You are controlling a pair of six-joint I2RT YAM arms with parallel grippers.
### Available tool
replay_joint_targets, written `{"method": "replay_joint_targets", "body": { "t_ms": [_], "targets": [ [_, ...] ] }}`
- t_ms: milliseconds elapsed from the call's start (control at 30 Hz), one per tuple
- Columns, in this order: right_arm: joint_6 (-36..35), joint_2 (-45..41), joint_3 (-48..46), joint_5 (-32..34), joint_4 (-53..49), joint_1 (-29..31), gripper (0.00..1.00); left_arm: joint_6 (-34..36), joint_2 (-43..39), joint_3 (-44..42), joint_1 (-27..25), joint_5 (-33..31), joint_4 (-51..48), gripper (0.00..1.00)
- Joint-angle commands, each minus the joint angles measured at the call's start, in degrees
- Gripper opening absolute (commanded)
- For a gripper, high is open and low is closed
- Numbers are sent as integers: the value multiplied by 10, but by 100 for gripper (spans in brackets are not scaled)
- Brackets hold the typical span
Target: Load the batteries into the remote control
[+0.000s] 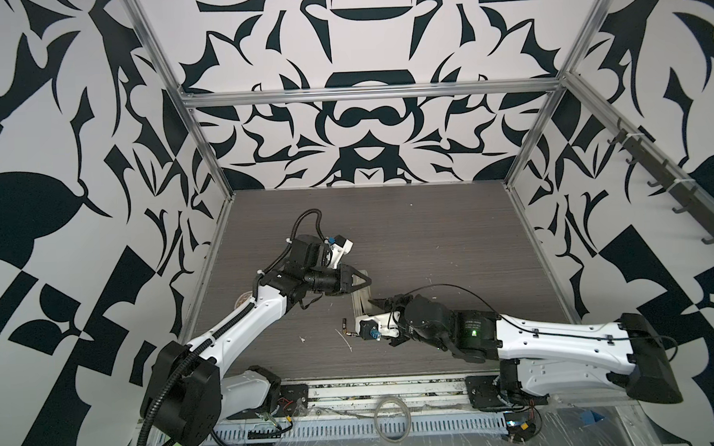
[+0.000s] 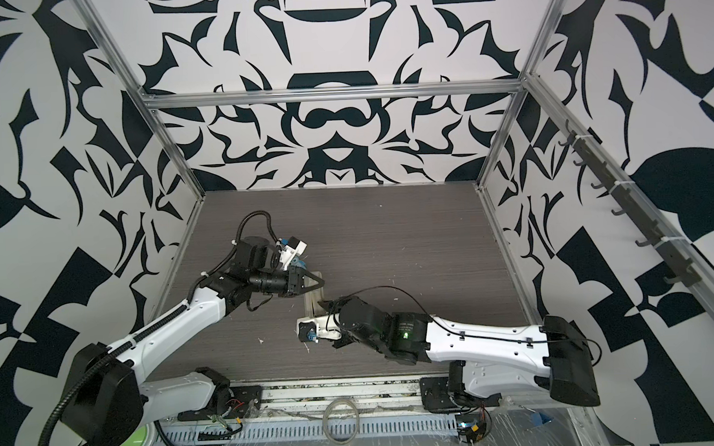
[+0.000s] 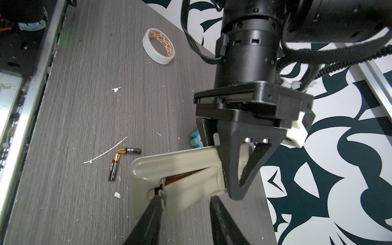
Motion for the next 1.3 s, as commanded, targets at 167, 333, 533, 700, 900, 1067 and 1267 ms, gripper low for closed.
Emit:
{"method": "replay_joint_targets", "body": {
  "t_ms": [167,333,533,700,900,1067,1267],
  "targets": [
    [0,-7,12,18,33,-9,43,-4,-9,17,1,29,-19,0],
    [1,-5,12,11,29,-9,44,-4,-13,15,4,28,-17,0],
    [2,-6,13,4,25,-9,46,-6,-19,11,9,27,-17,0],
    [3,-4,14,3,24,-9,46,-8,-25,9,9,27,-16,0],
    [5,-6,15,2,22,-9,47,-7,-25,7,9,27,-15,0],
    [12,-13,14,-1,23,-9,48,-7,-23,7,11,19,-15,0],
    [86,-36,28,5,19,-10,51,8,-32,16,23,-61,-43,0]
  ]
}}
